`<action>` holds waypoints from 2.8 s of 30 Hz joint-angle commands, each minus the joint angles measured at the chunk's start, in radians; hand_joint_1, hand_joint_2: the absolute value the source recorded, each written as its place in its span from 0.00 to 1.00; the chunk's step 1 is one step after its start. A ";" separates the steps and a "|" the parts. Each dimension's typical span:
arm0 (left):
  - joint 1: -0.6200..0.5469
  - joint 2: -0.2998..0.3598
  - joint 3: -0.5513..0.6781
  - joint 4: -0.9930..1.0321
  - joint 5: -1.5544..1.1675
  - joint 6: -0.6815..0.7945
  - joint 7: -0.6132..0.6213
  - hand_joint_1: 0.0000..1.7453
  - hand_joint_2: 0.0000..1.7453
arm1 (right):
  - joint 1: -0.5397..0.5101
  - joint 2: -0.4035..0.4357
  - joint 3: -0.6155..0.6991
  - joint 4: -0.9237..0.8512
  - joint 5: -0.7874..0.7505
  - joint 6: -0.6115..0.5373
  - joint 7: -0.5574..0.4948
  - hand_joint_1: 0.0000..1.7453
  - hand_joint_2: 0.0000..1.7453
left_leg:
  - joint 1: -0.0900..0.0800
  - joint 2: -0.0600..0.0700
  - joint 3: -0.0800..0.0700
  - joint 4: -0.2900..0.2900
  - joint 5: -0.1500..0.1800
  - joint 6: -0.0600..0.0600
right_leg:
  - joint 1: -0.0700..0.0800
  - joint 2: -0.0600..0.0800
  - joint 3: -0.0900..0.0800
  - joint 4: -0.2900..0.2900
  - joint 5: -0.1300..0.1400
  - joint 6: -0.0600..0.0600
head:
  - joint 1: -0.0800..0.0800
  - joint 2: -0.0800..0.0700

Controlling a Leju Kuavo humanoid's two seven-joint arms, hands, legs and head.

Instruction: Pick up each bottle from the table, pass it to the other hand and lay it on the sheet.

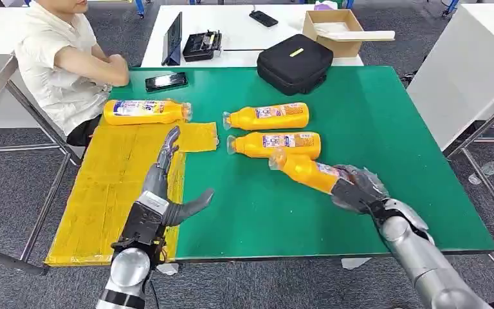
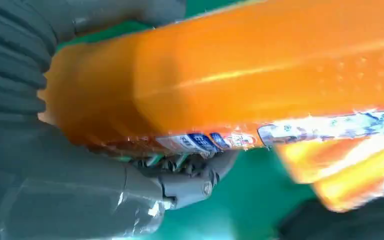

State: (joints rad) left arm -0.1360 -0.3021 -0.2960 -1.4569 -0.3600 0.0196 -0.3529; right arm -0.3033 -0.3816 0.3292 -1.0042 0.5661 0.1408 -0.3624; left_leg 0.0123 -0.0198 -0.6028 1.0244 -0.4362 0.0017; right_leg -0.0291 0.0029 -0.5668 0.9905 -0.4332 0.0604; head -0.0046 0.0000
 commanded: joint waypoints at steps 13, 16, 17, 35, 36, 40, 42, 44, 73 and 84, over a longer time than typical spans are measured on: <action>0.041 -0.044 -0.085 0.291 0.333 -0.189 0.074 0.00 1.00 | 0.017 0.320 0.088 -0.159 0.030 -0.024 -0.039 1.00 1.00 | 0.000 0.004 -0.008 -0.001 0.000 0.000 | -0.001 0.003 -0.008 0.000 0.000 -0.002 | 0.000 0.000; 0.032 -0.041 -0.094 0.270 0.326 -0.179 0.062 0.00 1.00 | 0.022 0.356 0.110 -0.155 0.028 -0.031 -0.033 1.00 1.00 | 0.000 0.003 -0.007 -0.001 0.000 0.000 | 0.000 0.001 -0.006 0.000 0.000 -0.004 | 0.000 0.000; 0.029 -0.042 -0.096 0.267 0.327 -0.178 0.062 0.00 1.00 | 0.022 0.361 0.115 -0.152 0.029 -0.031 -0.033 1.00 1.00 | 0.000 0.004 -0.008 0.000 0.000 0.001 | 0.000 0.001 -0.008 0.000 0.000 -0.004 | 0.000 0.000; 0.013 -0.044 -0.072 0.238 0.391 -0.122 0.025 0.00 1.00 | 0.111 0.438 0.146 -0.235 -0.073 -0.020 -0.103 1.00 1.00 | 0.000 0.002 -0.011 0.000 0.001 0.001 | 0.000 -0.001 -0.010 0.001 0.000 -0.003 | 0.000 0.000; 0.014 -0.045 -0.073 0.238 0.391 -0.122 0.025 0.00 1.00 | 0.110 0.436 0.144 -0.234 -0.074 -0.020 -0.102 1.00 1.00 | 0.000 0.004 -0.009 0.001 0.000 0.001 | 0.001 0.000 -0.008 0.001 -0.001 -0.005 | 0.000 0.000; 0.026 -0.047 -0.047 0.224 0.539 -0.032 0.004 0.00 1.00 | 0.143 0.432 0.145 -0.264 -0.067 -0.020 -0.099 1.00 1.00 | -0.001 0.001 -0.011 0.000 0.002 0.001 | -0.001 -0.003 -0.011 0.001 -0.001 -0.002 | -0.002 0.000; 0.030 -0.047 -0.025 0.221 0.631 -0.019 -0.018 0.00 1.00 | 0.153 0.433 0.143 -0.271 -0.066 -0.021 -0.093 1.00 1.00 | 0.000 0.000 -0.011 0.000 0.001 0.001 | 0.000 -0.003 -0.010 0.000 0.000 -0.002 | 0.000 0.000; 0.033 -0.047 -0.013 0.217 0.714 -0.037 -0.032 0.00 1.00 | 0.148 0.437 0.140 -0.263 -0.065 -0.024 -0.089 1.00 1.00 | 0.001 0.004 -0.007 -0.001 0.000 0.002 | 0.001 0.000 -0.007 -0.002 -0.001 -0.005 | 0.000 0.000; 0.019 -0.020 -0.157 0.190 0.523 -0.183 -0.084 0.00 1.00 | 0.070 0.463 0.119 -0.118 -0.089 -0.012 -0.077 1.00 1.00 | 0.000 0.000 -0.012 0.000 0.002 0.001 | 0.000 -0.003 -0.011 0.000 0.000 -0.002 | 0.000 0.000; -0.004 -0.047 -0.102 0.255 0.514 -0.187 -0.067 0.00 1.00 | 0.041 0.472 0.139 -0.083 -0.075 -0.007 -0.064 1.00 1.00 | 0.000 0.001 -0.011 0.000 0.002 0.001 | 0.000 -0.002 -0.011 0.000 0.000 -0.003 | 0.000 0.000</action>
State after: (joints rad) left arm -0.1179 -0.3021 -0.4085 -1.2776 0.1133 -0.1606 -0.4547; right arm -0.1907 0.0954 0.4429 -1.1810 0.4776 0.1244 -0.4338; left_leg 0.0121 -0.0200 -0.6161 1.0243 -0.4340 0.0024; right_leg -0.0301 0.0012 -0.5798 0.9916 -0.4331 0.0604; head -0.0046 0.0000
